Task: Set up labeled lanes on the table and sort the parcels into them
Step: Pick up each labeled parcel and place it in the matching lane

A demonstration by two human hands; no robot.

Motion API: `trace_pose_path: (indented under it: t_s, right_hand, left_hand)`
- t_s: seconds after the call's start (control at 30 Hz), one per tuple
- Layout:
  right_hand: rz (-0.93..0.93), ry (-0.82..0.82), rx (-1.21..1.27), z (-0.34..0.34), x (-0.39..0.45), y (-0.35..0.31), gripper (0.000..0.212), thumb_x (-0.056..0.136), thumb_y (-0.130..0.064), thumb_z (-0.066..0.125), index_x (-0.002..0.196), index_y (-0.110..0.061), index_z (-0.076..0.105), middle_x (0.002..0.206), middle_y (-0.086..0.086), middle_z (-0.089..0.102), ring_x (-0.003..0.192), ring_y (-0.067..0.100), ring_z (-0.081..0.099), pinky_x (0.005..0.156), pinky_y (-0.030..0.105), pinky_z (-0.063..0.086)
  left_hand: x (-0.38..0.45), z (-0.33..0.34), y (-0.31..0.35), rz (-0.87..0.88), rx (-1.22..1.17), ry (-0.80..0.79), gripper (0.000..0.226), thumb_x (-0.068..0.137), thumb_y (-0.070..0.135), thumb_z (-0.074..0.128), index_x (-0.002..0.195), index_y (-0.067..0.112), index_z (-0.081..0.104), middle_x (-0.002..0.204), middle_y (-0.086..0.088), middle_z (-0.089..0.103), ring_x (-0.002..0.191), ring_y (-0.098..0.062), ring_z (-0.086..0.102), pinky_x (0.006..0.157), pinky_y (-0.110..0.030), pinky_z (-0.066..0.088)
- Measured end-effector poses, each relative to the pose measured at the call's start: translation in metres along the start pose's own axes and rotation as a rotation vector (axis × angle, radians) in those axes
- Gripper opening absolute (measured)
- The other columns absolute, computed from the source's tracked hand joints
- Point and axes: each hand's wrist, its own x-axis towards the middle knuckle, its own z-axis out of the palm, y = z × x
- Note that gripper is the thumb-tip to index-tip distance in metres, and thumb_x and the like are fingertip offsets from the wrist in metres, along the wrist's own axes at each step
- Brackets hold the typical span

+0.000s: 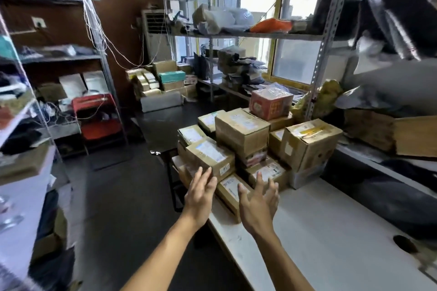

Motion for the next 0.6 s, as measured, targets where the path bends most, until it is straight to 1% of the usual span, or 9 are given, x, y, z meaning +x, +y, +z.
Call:
trace_pose_path:
  t_s: [0.17,0.23,0.3,0.37,0.47,0.53,0.6]
  right_hand:
    - [0.000,0.030,0.020,0.004,0.071,-0.010,0.071,0.103,-0.062,0.037,0.164,-0.036,0.011,0.171,0.004,-0.006,0.158,0.026,-0.011,0.128,0.047,-0.002]
    - [0.011,0.035,0.020,0.006,0.090,-0.009,0.072,0.102,-0.063,0.037,0.164,-0.037,0.009,0.171,0.002,-0.007,0.158,0.026,-0.012,0.127,0.048,-0.001]
    - [0.024,0.037,0.016,0.009,0.105,-0.006,0.073,0.102,-0.064,0.038,0.164,-0.037,0.009,0.171,0.001,-0.007,0.158,0.025,-0.012,0.127,0.048,0.000]
    - [0.040,0.033,0.021,0.014,0.118,-0.004,0.074,0.102,-0.064,0.039,0.164,-0.037,0.009,0.170,0.000,-0.007,0.158,0.025,-0.011,0.127,0.049,0.001]
    - [0.070,0.039,0.042,0.022,0.139,0.000,0.075,0.101,-0.064,0.041,0.164,-0.039,0.009,0.170,-0.003,-0.008,0.158,0.025,-0.010,0.128,0.051,0.005]
    - [0.087,0.039,0.051,0.027,0.153,0.000,0.075,0.101,-0.063,0.042,0.164,-0.039,0.009,0.170,-0.003,-0.009,0.158,0.025,-0.011,0.128,0.052,0.004]
    - [0.094,0.049,0.043,0.033,0.168,-0.002,0.075,0.102,-0.062,0.042,0.164,-0.038,0.009,0.170,-0.002,-0.008,0.158,0.023,-0.012,0.128,0.051,0.003]
  left_hand:
    - [0.081,0.010,0.012,0.006,-0.086,-0.002,0.095,0.072,0.081,0.038,0.154,0.032,0.039,0.168,0.010,0.015,0.153,-0.007,0.016,0.127,-0.040,0.015]
    - [0.102,0.014,0.013,0.002,-0.104,-0.012,0.089,0.077,0.076,0.040,0.154,0.031,0.038,0.168,0.009,0.014,0.154,-0.007,0.014,0.126,-0.036,0.014]
    - [0.120,0.019,0.013,-0.003,-0.122,-0.022,0.079,0.084,0.065,0.041,0.154,0.031,0.038,0.168,0.009,0.015,0.154,-0.007,0.013,0.127,-0.037,0.014]
    - [0.138,0.025,0.012,-0.017,-0.142,-0.032,0.078,0.084,0.062,0.041,0.155,0.030,0.036,0.168,0.007,0.016,0.154,-0.008,0.014,0.127,-0.040,0.014]
    - [0.164,0.033,0.009,-0.037,-0.157,-0.054,0.078,0.087,0.061,0.041,0.157,0.028,0.031,0.169,0.005,0.014,0.155,-0.008,0.010,0.126,-0.035,0.011]
    - [0.183,0.039,0.004,-0.023,-0.168,-0.081,0.069,0.097,0.057,0.044,0.158,0.029,0.029,0.169,0.004,0.011,0.155,-0.008,0.007,0.121,-0.030,0.013]
    - [0.203,0.043,0.000,-0.021,-0.181,-0.104,0.060,0.105,0.049,0.044,0.159,0.030,0.028,0.169,0.005,0.008,0.155,-0.009,0.007,0.114,-0.024,0.016]
